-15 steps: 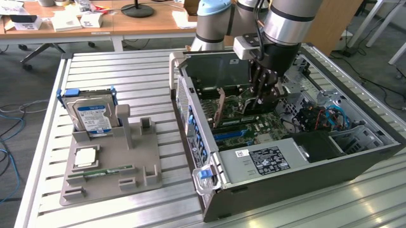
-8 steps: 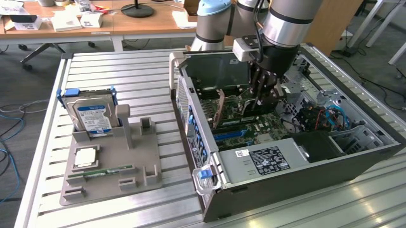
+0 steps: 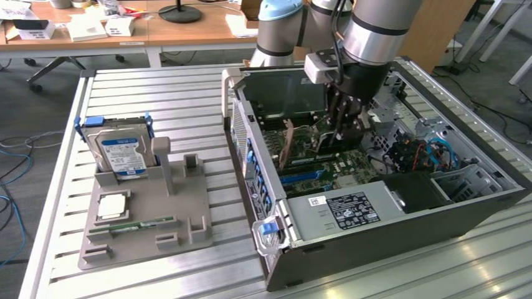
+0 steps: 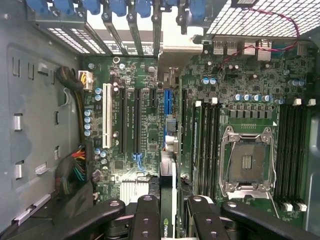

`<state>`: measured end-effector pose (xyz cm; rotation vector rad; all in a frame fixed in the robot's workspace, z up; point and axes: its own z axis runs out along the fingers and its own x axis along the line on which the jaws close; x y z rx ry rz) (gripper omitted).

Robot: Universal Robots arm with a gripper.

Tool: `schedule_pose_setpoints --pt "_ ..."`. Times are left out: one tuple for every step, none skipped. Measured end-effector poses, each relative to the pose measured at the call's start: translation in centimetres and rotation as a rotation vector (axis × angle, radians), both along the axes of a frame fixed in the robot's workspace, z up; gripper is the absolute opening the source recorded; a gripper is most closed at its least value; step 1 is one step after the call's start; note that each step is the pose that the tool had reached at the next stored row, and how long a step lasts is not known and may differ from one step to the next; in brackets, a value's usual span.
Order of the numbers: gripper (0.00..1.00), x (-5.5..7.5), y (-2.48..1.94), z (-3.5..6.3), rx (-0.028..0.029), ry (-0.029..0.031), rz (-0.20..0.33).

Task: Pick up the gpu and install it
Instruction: 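Insert the gpu into the slot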

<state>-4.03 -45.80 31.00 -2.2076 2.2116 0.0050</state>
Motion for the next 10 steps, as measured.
schedule_pose_setpoints --pt "0.26 0.00 0.00 -0.10 -0.0001 0.0000 0.000" --pt "0.26 0.00 0.00 -0.22 0.0000 0.0000 0.000" --pt "0.26 0.00 0.00 -0.27 0.0000 0.0001 0.000" --pt "0.26 0.00 0.00 -0.26 -0.0003 0.0001 0.000" --pt "0.26 0.00 0.00 -0.26 -0.0003 0.0001 0.000" --pt "0.26 0.00 0.00 -0.27 -0.0002 0.0001 0.000" --pt "0.26 0.00 0.00 -0.27 -0.0002 0.0001 0.000" --pt "0.26 -0.02 0.00 -0.27 -0.0001 0.0001 0.000" --pt "0.26 -0.09 0.00 -0.28 -0.0001 0.0000 0.000" --pt "0.26 -0.22 0.00 -0.29 0.0001 -0.0001 0.000"
